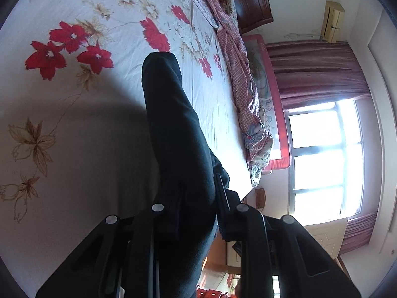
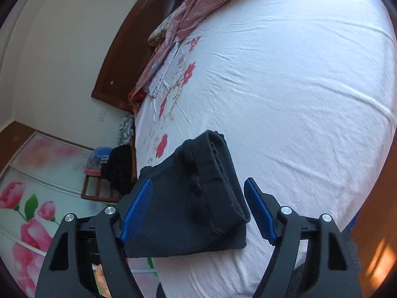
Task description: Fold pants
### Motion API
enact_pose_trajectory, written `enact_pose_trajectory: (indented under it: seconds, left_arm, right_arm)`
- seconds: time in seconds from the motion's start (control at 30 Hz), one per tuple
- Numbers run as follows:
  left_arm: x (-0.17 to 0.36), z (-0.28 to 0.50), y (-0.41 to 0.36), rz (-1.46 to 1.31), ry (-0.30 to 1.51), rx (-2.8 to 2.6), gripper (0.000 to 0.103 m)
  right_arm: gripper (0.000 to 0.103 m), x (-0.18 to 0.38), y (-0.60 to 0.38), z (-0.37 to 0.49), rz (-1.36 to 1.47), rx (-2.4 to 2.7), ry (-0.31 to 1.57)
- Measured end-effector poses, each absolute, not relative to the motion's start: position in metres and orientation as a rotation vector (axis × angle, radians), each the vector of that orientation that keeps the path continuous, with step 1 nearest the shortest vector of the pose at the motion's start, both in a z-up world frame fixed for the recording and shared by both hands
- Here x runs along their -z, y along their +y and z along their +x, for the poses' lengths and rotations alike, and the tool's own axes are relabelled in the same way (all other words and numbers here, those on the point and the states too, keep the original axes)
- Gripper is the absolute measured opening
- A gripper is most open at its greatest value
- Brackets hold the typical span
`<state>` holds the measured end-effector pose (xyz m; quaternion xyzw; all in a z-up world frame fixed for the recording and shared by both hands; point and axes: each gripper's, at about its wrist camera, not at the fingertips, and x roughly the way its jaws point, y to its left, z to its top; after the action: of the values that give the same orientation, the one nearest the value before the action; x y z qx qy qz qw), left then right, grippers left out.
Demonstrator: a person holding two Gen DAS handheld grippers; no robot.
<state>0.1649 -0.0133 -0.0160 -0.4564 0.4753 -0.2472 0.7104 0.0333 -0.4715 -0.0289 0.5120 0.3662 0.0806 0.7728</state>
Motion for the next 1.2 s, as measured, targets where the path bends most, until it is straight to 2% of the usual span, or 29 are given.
enact_pose_trajectory:
  seconds: [0.17,0.4,0.53,0.57,0.67,0.73,0.9,1.2]
  left_arm:
    - [0.039,0.166,0.001,-0.993,1.089,0.538,0.021]
    - [0.056,0.167,0.009,-1.040,1.110,0.531,0.021]
    - [0.053,0.168,0.007,-1.029,1.112,0.537,0.021]
    - [0.051,0.168,0.006,-1.027,1.114,0.538,0.021]
    - [0.045,0.169,0.006,-1.028,1.108,0.544,0.020]
    - [0.038,0.169,0.006,-1.015,1.098,0.554,0.020]
    - [0.017,0.175,0.013,-1.020,1.046,0.572,0.020]
    - [-0.044,0.211,0.048,-1.027,0.869,0.571,0.021]
  right_arm:
    - [0.075,0.092,-0.451,0.026,1.286,-0.278,0.876]
    - [0.075,0.115,-0.417,0.036,1.304,-0.359,0.879]
    - [0.074,0.102,-0.399,0.045,1.185,-0.358,0.889]
    - [0.051,0.100,-0.394,0.047,1.151,-0.340,0.908]
    - [0.034,0.085,-0.389,0.047,1.090,-0.314,0.922]
    - [0.033,0.052,-0.378,0.050,0.920,-0.304,0.908]
    - [0.032,-0.013,-0.366,0.081,0.771,-0.372,0.836]
    - [0.031,-0.049,-0.350,0.167,0.725,-0.496,0.717]
